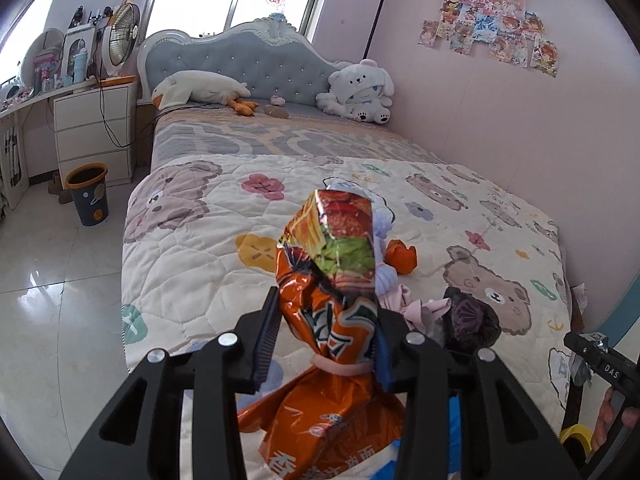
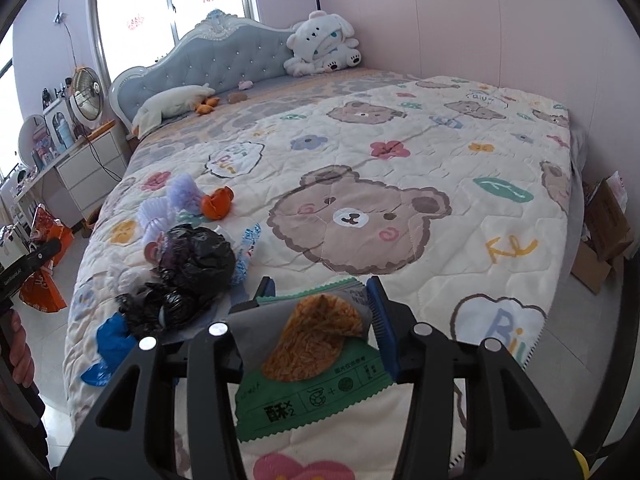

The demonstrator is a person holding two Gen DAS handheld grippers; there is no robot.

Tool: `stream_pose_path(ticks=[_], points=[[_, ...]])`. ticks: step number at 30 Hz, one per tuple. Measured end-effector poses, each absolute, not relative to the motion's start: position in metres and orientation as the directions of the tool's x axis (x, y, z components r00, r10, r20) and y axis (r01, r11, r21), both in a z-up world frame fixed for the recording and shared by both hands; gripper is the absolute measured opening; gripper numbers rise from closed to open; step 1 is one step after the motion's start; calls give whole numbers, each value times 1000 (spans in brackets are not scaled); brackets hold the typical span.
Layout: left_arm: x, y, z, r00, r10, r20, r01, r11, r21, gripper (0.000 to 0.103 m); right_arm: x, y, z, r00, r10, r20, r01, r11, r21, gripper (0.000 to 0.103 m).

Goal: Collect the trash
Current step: 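Carry both items over the yellow bin and open both tools to drop them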

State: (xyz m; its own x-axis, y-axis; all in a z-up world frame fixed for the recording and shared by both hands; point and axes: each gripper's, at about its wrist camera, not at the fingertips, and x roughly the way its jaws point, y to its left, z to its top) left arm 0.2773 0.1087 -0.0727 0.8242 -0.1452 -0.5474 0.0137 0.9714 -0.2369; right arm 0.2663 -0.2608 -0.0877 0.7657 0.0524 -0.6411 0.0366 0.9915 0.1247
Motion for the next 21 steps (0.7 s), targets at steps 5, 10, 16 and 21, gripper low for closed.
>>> stream_pose_path(ticks=[5, 10, 16, 21], points=[[248, 100, -58, 830, -189, -525, 63, 967, -248, 38, 235, -265, -72, 777, 66, -626, 28, 990, 138, 45], [220, 73, -50, 822, -247, -513, 144, 962, -233, 38, 205, -274, -58, 784, 61, -617, 39, 988, 147, 45], [189, 34, -44, 796, -329, -509, 253, 943, -214, 38, 168, -291, -38, 804, 30, -594, 67, 988, 142, 45], [170, 2, -42, 768, -380, -515, 320, 925, -204, 38, 142, -304, -25, 821, 5, -571, 90, 986, 137, 46]])
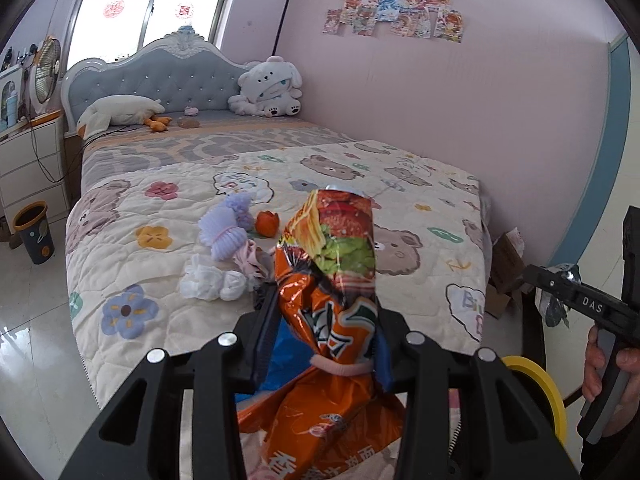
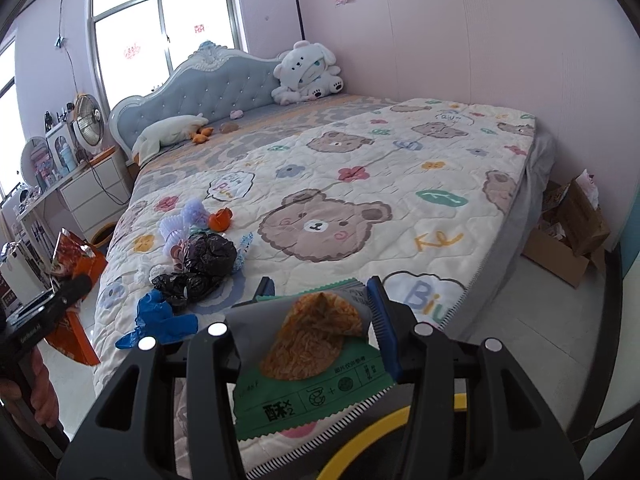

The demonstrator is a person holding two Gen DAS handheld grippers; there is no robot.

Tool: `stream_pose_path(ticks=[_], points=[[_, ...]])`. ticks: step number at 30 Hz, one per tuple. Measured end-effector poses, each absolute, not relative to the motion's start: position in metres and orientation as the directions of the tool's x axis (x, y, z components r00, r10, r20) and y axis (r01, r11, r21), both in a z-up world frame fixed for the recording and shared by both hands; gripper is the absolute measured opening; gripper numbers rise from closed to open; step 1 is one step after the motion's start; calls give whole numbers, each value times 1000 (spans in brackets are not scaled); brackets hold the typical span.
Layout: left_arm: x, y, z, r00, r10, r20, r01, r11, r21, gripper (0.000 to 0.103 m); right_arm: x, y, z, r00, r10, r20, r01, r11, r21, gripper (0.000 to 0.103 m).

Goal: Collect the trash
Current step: 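Carry both items over the yellow bin and open both tools to drop them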

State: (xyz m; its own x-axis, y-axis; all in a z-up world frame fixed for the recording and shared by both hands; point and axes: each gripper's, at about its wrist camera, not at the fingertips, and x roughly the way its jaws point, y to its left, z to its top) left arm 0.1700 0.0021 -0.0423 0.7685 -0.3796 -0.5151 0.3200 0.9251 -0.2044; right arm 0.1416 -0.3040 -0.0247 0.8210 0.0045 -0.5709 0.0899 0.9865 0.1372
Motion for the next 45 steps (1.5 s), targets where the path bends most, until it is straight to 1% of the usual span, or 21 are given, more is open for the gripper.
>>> stream_pose_path(ticks=[7, 12, 13, 17, 26, 37, 45], points=[[148, -34, -39, 734, -436, -521, 393, 898, -197, 38, 108, -326, -14, 833, -20, -553, 120, 982, 145, 46], [137, -59, -42, 706, -465, -534, 440, 879, -184, 38, 92, -335, -11, 837, -31, -547, 126, 982, 138, 44], [134, -64, -43, 700, -471, -537, 449, 875, -182, 38, 89, -336, -10, 837, -32, -546, 126, 983, 136, 42], [127, -84, -47, 677, -492, -548, 484, 858, -173, 38, 75, -343, -7, 843, -45, -536, 134, 983, 129, 42], [110, -122, -55, 611, -546, -573, 551, 813, -188, 38, 43, -367, -3, 846, -77, -528, 177, 974, 142, 42], [90, -170, -70, 521, -592, -615, 626, 755, -196, 38, 9, -400, -9, 837, -103, -537, 225, 960, 166, 43], [80, -190, -81, 481, -609, -631, 653, 729, -206, 38, -3, -416, -15, 835, -102, -540, 243, 950, 197, 43]])
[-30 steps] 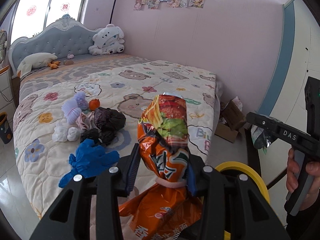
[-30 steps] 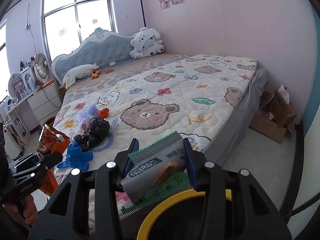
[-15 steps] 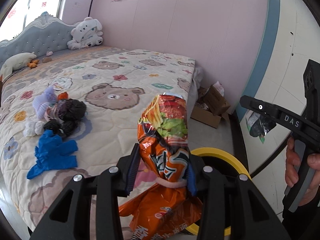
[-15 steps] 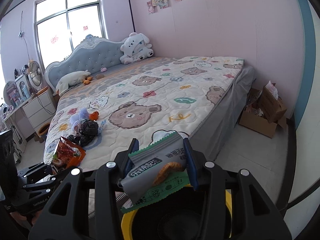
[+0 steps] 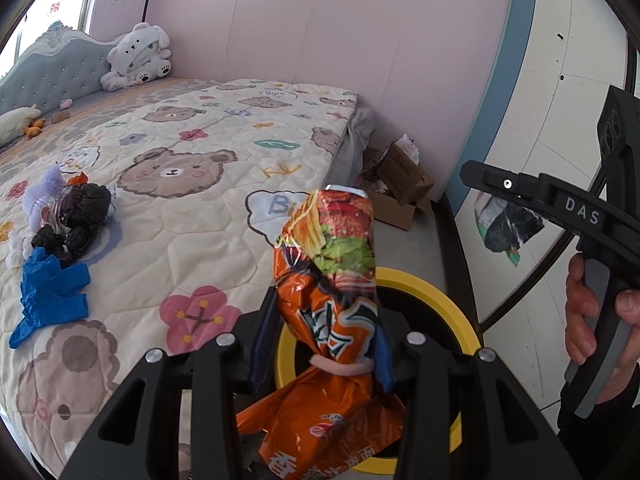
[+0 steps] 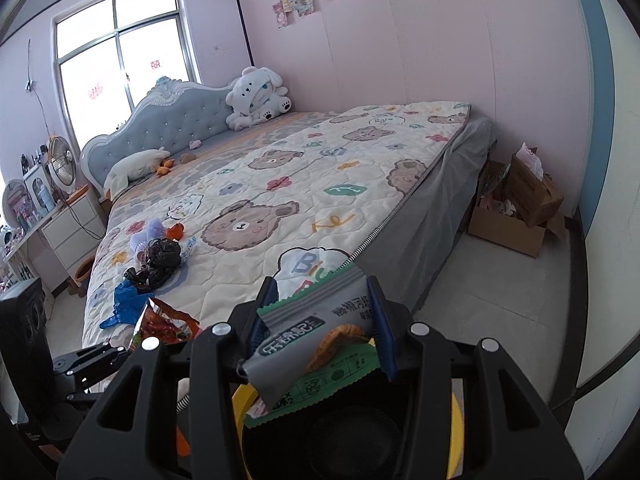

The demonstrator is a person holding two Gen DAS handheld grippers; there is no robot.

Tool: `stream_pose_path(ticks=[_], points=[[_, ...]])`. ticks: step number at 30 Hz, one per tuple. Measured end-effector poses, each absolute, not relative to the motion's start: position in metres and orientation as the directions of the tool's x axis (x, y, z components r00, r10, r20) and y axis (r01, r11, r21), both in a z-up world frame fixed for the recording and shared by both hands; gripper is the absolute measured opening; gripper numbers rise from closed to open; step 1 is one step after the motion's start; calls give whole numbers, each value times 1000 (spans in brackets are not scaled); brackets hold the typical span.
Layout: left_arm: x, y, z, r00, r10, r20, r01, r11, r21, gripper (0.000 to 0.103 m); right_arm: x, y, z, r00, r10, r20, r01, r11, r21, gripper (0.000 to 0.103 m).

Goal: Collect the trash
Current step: 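Carry both items over the yellow bin and open both tools to drop them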

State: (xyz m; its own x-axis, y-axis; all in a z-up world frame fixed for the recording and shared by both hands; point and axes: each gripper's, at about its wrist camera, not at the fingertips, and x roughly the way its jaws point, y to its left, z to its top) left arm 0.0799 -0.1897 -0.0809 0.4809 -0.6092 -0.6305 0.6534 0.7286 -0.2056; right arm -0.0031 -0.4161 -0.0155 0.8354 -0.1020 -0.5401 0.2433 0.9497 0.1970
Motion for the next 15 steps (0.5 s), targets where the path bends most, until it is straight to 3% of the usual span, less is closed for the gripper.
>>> stream_pose_path(ticks=[8, 15], points=[[80, -202, -93, 435, -622, -651, 658, 713, -241, 39, -9, -425, -21, 834, -90, -544, 254, 938, 234, 48], [71, -208, -93, 426, -642, -637, 685, 689, -236, 53, -14, -432, -20, 845, -71, -530, 253, 926, 279, 62]])
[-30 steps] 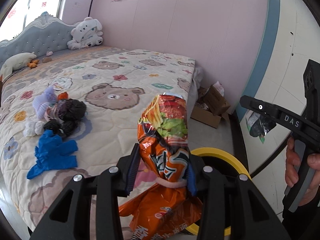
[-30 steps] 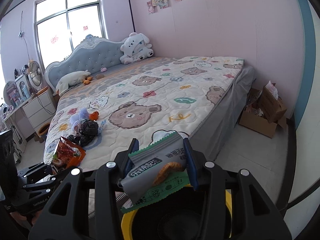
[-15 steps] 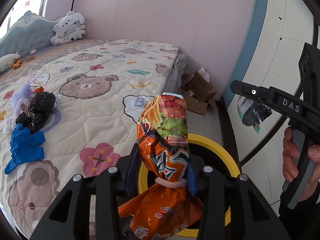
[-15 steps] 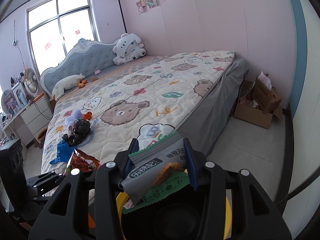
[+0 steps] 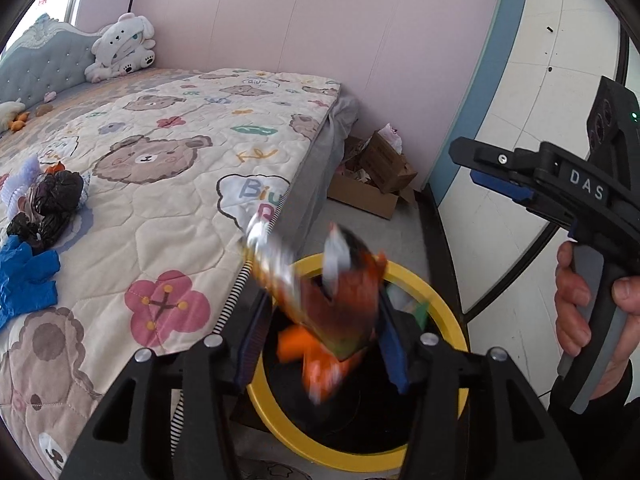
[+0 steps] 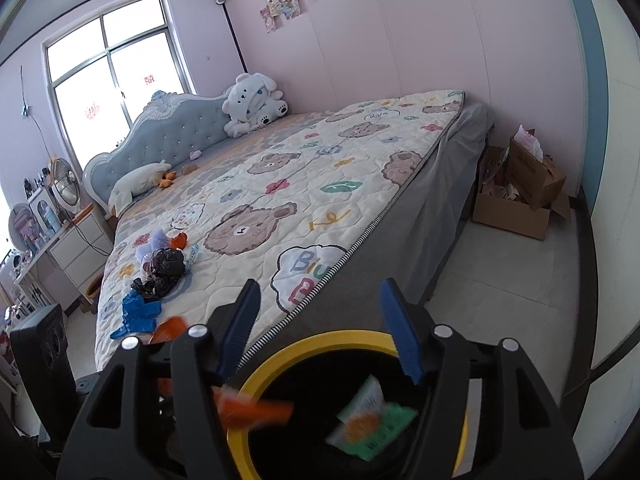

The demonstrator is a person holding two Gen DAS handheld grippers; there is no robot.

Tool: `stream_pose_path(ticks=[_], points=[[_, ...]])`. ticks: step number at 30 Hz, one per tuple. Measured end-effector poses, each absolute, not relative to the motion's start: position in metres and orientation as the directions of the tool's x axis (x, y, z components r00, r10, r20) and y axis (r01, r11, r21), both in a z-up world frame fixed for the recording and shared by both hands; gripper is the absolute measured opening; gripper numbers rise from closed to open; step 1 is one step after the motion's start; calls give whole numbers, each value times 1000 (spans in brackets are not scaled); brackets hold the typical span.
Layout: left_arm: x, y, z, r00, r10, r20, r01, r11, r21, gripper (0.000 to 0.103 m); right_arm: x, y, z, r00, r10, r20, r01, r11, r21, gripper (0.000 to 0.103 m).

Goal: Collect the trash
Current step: 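Carry both items over the yellow bin and open both tools to drop them, then move both open tools back over the bed toward the blue gloves and black bag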

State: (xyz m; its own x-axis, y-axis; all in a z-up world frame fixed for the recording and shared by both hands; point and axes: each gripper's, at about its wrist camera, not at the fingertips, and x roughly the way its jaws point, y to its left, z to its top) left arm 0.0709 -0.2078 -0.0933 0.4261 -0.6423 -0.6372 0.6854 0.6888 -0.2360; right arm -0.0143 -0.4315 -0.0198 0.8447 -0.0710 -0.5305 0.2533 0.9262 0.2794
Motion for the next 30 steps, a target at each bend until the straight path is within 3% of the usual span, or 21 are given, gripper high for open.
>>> stream_pose_path(ticks=[4, 6, 12, 30], points=[[70, -205, -90, 436, -647, -625, 686, 689, -235, 62, -19, -436, -16, 851, -98, -516, 281, 916, 288, 64], [71, -201, -89, 448, -650, -614, 678, 694, -240, 73, -24, -441, -13, 858, -114, -501, 295, 908, 297, 66], [72, -191, -79, 524, -626, -578, 661, 726, -188, 90, -33, -448, -5, 874, -162, -457, 325, 895, 305, 73], [114, -126, -66, 690, -486, -536, 487, 860, -153, 95, 11, -406, 2, 894, -76, -441, 211, 941, 266, 87]])
